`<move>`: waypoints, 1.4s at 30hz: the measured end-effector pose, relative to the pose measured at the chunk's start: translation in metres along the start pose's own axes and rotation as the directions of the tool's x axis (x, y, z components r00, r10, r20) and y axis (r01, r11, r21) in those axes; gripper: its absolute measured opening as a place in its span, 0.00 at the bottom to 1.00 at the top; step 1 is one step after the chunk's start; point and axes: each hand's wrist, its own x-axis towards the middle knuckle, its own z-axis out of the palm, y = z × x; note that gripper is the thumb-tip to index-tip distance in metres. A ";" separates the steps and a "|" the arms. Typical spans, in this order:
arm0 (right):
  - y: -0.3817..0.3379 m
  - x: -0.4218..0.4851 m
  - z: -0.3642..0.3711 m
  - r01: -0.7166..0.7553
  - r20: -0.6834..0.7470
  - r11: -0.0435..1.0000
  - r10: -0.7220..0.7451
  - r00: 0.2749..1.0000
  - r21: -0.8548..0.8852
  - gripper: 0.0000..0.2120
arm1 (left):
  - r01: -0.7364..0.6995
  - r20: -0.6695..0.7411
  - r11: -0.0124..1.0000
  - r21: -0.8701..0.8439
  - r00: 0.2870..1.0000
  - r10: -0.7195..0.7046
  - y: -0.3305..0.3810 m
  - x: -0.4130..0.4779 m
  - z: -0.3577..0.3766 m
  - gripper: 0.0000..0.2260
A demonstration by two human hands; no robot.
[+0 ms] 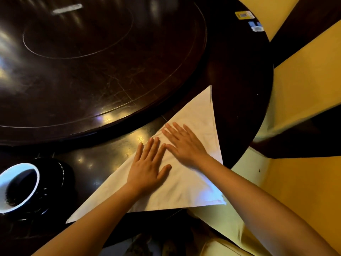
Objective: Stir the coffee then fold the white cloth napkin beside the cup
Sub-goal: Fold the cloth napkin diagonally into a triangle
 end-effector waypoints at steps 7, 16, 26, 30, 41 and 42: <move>0.054 0.023 -0.014 -0.280 -0.037 0.958 0.278 0.960 -0.054 0.34 | -0.082 0.043 0.997 0.004 0.996 0.082 -0.012 -0.011 0.000 0.28; 0.115 0.068 -0.042 -0.588 0.059 0.795 0.601 0.797 -0.148 0.29 | -0.082 0.053 0.997 -0.013 0.995 0.082 -0.014 -0.010 -0.002 0.28; -0.013 0.031 -0.015 0.131 0.201 0.991 -0.123 0.972 -0.026 0.28 | -0.103 0.041 0.995 0.015 0.994 0.102 -0.015 -0.011 -0.002 0.27; 0.040 0.042 -0.020 -0.143 0.070 0.985 0.149 0.986 -0.095 0.30 | -0.077 0.052 0.997 -0.019 0.996 0.078 -0.023 -0.028 -0.003 0.27; 0.011 0.056 -0.037 0.132 -0.020 0.991 -0.132 0.991 -0.034 0.20 | 0.344 -0.211 0.891 -0.298 0.886 -0.413 -0.042 -0.059 0.000 0.21; 0.001 0.056 -0.035 0.218 -0.039 0.976 -0.218 0.975 0.005 0.18 | 0.344 -0.239 0.885 -0.314 0.873 -0.425 -0.042 -0.056 -0.002 0.17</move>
